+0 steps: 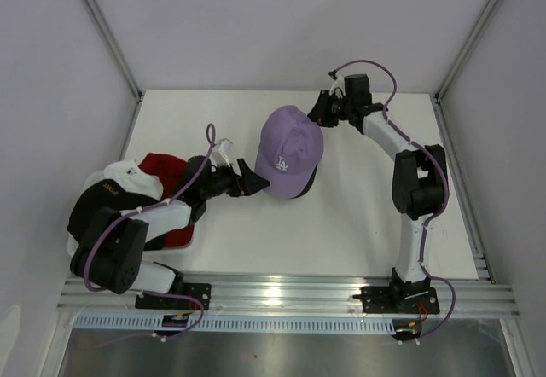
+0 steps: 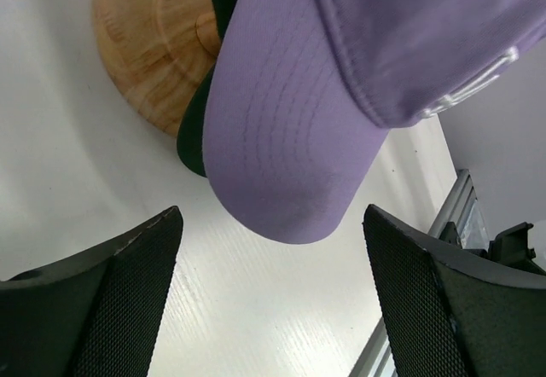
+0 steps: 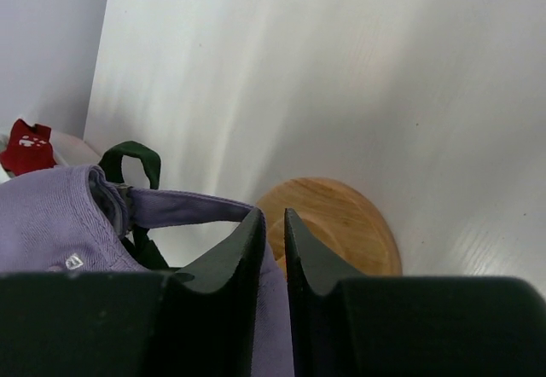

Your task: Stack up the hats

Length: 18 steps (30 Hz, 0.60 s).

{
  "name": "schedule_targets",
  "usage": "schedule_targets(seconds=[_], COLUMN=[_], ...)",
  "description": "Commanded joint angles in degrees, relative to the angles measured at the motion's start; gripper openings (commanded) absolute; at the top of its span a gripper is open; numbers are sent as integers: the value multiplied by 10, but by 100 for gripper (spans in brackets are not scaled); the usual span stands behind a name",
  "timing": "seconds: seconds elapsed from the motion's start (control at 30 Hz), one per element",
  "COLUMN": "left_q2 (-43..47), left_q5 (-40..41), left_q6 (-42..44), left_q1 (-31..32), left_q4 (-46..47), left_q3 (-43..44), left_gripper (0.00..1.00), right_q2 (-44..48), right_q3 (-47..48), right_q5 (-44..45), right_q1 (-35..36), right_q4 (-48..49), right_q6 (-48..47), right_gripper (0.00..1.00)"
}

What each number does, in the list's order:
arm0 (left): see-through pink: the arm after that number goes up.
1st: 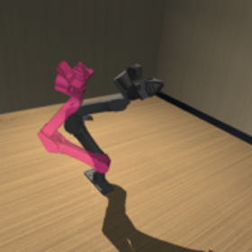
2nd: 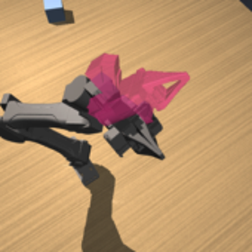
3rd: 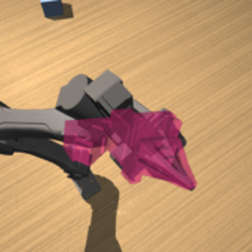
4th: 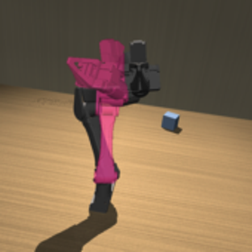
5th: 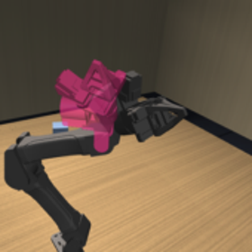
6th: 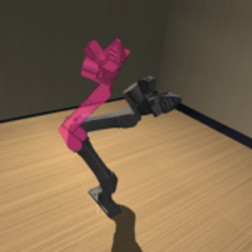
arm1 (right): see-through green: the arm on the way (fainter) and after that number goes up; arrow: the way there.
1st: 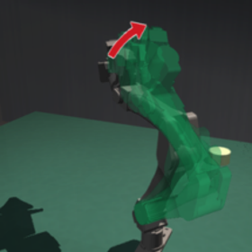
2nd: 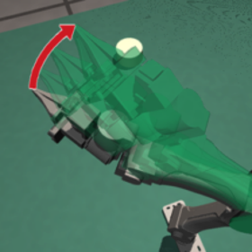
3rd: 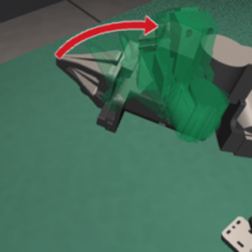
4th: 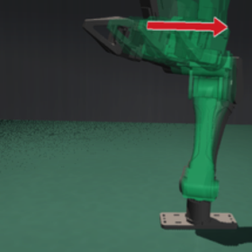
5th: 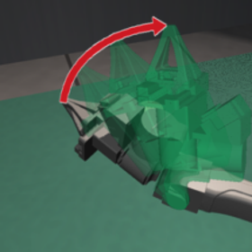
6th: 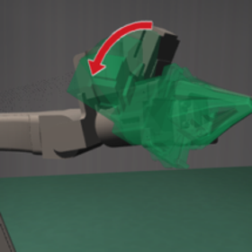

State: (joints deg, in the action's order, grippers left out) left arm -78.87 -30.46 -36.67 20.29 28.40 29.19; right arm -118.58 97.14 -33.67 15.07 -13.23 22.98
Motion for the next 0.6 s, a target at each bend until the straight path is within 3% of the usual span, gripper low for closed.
schedule_targets(seconds=[0.0, 0.17, 0.27, 0.4, 0.5, 0.57], left_q2=[-34, -69, -82, -88, -95, -102], left_q5=[-22, -17, -35, -43, -43, -41], left_q6=[-2, -2, -25, -70, -86, -91], left_q1=[2, 3, 2, 6, 16, 26], left_q4=[150, 165, 211, 338, 404, 445], left_q3=[-15, 10, 5, -31, -60, -64], left_gripper=[87, 71, 55, 34, 29, 18], right_q2=[-18, -29, -25, -23, -23, -23], right_q3=[29, 34, 33, 32, 33, 32], right_q5=[20, 16, 19, 29, 26, 27], right_q1=[5, 8, 9, 9, 8, 9], right_q4=[-7, -6, -7, -7, -5, -5], right_q6=[-28, -28, -28, -32, -26, -22], right_gripper=[21, 22, 22, 23, 23, 23])
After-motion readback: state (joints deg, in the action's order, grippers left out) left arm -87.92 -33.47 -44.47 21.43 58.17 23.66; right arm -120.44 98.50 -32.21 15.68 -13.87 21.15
